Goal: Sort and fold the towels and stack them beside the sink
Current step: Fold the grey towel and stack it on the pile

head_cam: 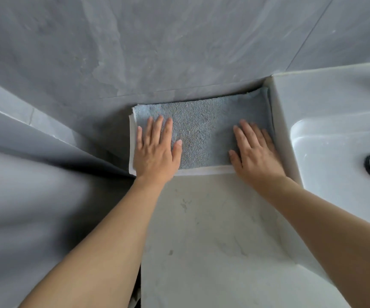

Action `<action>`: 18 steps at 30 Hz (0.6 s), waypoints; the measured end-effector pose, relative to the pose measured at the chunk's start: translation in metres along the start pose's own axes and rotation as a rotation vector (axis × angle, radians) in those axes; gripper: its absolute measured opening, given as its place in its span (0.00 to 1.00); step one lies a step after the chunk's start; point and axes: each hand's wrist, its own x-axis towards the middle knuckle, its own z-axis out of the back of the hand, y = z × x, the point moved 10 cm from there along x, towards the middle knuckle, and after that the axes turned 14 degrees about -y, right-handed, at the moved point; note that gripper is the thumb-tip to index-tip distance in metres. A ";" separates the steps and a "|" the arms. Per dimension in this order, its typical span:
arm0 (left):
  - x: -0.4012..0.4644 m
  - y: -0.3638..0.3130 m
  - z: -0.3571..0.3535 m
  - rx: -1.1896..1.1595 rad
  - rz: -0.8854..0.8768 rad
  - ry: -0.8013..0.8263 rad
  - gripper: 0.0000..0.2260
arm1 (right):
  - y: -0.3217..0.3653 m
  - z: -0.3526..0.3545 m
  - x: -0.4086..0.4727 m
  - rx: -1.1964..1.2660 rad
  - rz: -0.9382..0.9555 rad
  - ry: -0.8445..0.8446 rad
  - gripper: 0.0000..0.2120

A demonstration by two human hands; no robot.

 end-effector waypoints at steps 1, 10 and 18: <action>-0.009 -0.008 0.006 -0.023 -0.016 -0.004 0.29 | 0.003 0.005 -0.012 0.018 0.009 0.006 0.31; -0.109 -0.087 0.019 -0.165 -0.188 -0.012 0.24 | 0.015 0.025 -0.136 0.226 -0.015 0.045 0.28; -0.179 -0.139 0.026 -0.162 -0.173 0.037 0.25 | -0.006 0.031 -0.237 0.315 0.041 0.181 0.25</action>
